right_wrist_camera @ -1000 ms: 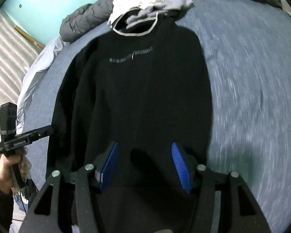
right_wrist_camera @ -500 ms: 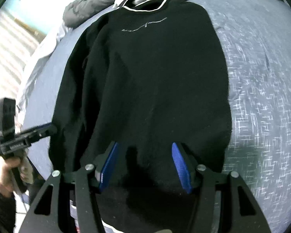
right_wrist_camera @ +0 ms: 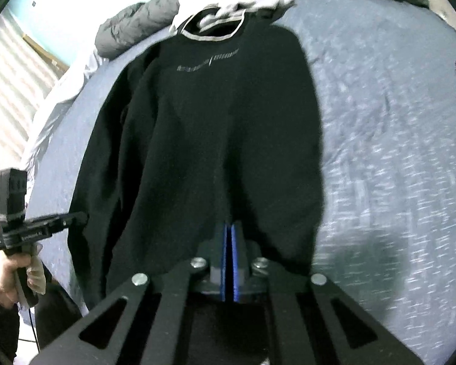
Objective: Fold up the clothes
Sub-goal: 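Lay the black sweatshirt flat on the bed with both grippers, then open both grippers, releasing the hem, and move them back over it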
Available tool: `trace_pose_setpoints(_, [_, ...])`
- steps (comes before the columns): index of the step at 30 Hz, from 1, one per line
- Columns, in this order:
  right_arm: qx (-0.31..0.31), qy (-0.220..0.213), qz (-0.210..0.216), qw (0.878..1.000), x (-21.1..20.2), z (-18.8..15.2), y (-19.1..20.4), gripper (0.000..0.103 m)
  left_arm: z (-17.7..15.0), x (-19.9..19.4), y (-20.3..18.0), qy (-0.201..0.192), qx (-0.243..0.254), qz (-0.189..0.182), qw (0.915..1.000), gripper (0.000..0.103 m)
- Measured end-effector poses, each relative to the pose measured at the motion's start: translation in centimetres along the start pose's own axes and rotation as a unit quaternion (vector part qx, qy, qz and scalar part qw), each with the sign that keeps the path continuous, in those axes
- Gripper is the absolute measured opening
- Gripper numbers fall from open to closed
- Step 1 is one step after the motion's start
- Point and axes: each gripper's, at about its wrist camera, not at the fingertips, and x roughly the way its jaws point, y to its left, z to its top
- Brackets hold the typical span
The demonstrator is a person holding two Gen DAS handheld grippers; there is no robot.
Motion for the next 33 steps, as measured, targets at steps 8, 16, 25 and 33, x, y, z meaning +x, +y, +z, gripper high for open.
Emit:
trace_pose_setpoints(8, [0.021,-0.06,-0.014,0.998,-5.4,1.9,-4.0,0.002,1.1,-5.1,1.5,-0.046,0.006,0.01,0.9989,0.003])
trace_pose_setpoints(16, [0.06,-0.106,-0.05,0.991,-11.1,4.0,-10.5,0.002,4.3,-12.1,7.2,-0.083,-0.003,0.094,0.9921,0.003])
trace_pose_setpoints(25, [0.067,-0.126,-0.124,0.982,-14.2,7.6,-14.7,0.002,9.3,-17.4,14.0,-0.111,-0.032,0.197,0.9736,0.003])
trace_pose_setpoints(33, [0.097,-0.137,-0.202,0.965,-15.5,8.9,-16.6,0.021,9.2,-17.9,16.7,-0.124,-0.096,0.219,0.9631,0.03])
